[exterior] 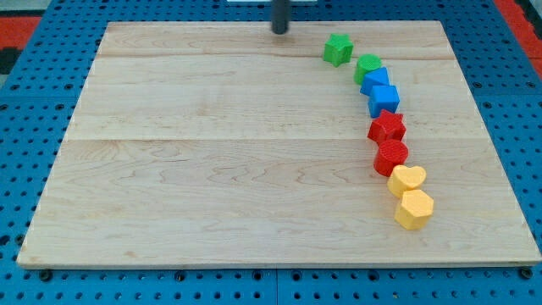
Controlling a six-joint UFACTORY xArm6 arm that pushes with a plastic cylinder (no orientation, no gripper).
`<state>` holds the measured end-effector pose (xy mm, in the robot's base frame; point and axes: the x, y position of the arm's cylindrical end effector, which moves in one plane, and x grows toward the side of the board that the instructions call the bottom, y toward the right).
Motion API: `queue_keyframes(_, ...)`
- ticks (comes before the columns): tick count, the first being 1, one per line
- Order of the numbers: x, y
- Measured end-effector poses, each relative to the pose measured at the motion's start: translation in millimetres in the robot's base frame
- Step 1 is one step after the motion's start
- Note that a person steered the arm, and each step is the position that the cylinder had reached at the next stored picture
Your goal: Push the green star closer to the green circle
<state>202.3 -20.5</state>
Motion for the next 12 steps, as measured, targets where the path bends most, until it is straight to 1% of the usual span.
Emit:
queue_keyframes(1, 14, -7)
queue_keyframes(2, 34, 25)
queue_keyframes(4, 48, 107)
queue_keyframes(5, 50, 124)
queue_keyframes(8, 46, 129)
queue_keyframes(10, 18, 129)
queue_keyframes(11, 11, 134)
queue_keyframes(12, 12, 100)
